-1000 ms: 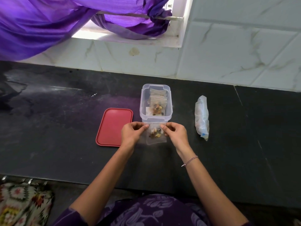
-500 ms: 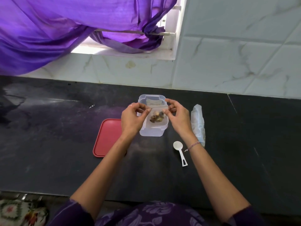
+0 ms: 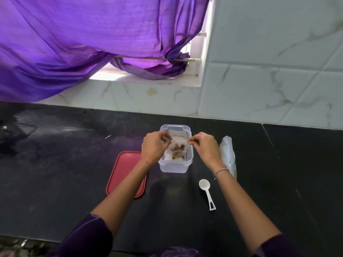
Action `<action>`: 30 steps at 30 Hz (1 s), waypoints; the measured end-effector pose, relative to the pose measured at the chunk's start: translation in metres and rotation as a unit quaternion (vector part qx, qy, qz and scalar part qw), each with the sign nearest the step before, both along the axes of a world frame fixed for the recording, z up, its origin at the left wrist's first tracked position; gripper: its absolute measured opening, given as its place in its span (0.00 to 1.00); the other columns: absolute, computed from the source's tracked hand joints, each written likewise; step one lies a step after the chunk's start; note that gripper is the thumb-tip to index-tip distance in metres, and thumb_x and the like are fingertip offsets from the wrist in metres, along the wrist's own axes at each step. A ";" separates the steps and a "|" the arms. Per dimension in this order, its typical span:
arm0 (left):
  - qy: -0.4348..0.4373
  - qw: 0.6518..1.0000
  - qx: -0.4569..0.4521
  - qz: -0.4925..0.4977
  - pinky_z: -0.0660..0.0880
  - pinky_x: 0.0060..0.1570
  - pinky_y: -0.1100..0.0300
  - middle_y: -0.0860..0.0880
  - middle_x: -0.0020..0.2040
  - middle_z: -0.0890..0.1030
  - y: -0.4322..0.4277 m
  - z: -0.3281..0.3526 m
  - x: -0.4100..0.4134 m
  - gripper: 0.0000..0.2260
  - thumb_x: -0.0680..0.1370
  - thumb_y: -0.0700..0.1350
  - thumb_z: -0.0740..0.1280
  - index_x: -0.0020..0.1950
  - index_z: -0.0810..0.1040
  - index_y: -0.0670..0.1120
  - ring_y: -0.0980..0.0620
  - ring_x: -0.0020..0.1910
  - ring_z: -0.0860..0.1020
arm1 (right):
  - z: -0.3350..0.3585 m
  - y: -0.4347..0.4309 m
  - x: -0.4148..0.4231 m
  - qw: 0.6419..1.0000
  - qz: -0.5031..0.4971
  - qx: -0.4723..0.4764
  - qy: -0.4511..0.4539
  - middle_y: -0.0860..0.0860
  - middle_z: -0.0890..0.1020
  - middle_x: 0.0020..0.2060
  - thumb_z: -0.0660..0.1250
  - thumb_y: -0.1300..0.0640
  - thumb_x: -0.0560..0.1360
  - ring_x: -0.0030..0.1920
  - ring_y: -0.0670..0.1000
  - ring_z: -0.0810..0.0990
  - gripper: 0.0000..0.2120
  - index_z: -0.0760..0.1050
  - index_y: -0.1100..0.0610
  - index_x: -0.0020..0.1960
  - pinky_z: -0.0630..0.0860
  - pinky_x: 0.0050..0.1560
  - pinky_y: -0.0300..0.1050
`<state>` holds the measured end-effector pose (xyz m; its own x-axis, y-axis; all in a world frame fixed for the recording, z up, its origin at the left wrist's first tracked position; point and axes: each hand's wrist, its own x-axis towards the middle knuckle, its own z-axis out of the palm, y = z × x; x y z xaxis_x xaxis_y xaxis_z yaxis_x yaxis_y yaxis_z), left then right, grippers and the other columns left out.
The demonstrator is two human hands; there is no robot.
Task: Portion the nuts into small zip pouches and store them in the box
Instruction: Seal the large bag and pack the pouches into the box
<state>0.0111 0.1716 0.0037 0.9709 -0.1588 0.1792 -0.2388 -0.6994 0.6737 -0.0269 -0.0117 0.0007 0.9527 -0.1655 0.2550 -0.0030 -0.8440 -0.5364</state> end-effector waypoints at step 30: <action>-0.015 0.924 0.375 -0.070 0.63 0.46 0.56 0.49 0.54 0.77 -0.027 -0.023 0.040 0.08 0.77 0.42 0.65 0.52 0.82 0.49 0.48 0.56 0.71 | -0.016 0.017 0.037 0.934 0.035 -0.338 0.107 0.53 0.71 0.62 0.66 0.54 0.77 0.57 0.52 0.67 0.13 0.77 0.58 0.59 0.69 0.52 0.43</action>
<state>0.0512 0.1442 -0.0196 0.9279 -0.3728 -0.0056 -0.3728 -0.9279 0.0027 0.0104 0.0055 -0.0151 0.9963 0.0292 0.0804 0.0189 -0.9919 0.1260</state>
